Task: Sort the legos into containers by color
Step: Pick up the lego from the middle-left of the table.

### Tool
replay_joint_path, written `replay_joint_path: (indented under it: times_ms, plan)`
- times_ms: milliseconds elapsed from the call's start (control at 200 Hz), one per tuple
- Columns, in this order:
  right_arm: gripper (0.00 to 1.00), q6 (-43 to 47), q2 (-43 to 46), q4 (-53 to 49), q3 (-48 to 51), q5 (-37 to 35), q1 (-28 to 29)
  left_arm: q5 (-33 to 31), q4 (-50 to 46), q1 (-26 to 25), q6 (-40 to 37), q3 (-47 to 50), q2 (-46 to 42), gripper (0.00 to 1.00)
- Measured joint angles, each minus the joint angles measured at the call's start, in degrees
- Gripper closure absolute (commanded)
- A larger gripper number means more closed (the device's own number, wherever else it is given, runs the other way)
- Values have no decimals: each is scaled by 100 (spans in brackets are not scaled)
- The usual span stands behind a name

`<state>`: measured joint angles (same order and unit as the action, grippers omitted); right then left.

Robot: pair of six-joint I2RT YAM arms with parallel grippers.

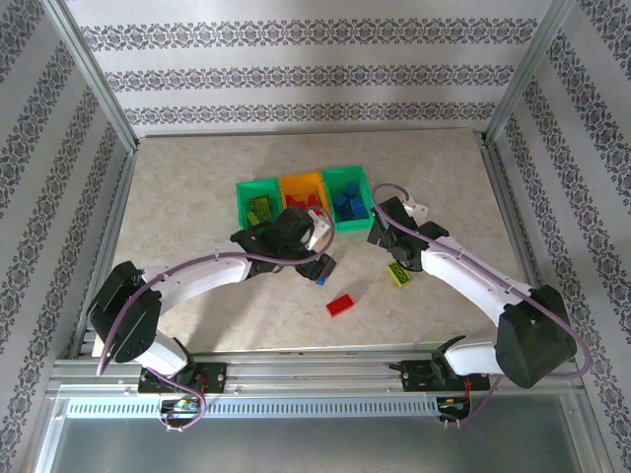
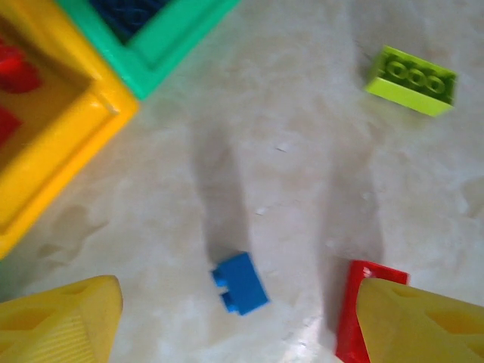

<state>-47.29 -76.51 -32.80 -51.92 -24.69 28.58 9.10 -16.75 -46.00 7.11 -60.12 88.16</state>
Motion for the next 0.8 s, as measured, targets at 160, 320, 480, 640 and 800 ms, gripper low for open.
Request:
replay_joint_path:
  times_ms: [160,320,480,640,800]
  plan:
    - [2,-63,0,-52,0,-4,-96,66,4,-487,-50,-15,264,20]
    - [2,-101,37,-160,0,-15,-216,63,-9,-898,-138,-136,787,24]
    - [2,-142,247,-195,68,-20,-343,-214,-136,-1259,-398,-369,1187,25]
    - [2,-201,490,-219,251,-17,-411,-586,-304,-1552,-612,-688,1624,25]
    - [2,-212,645,-212,363,-15,-450,-907,-476,-1593,-675,-831,1932,26]
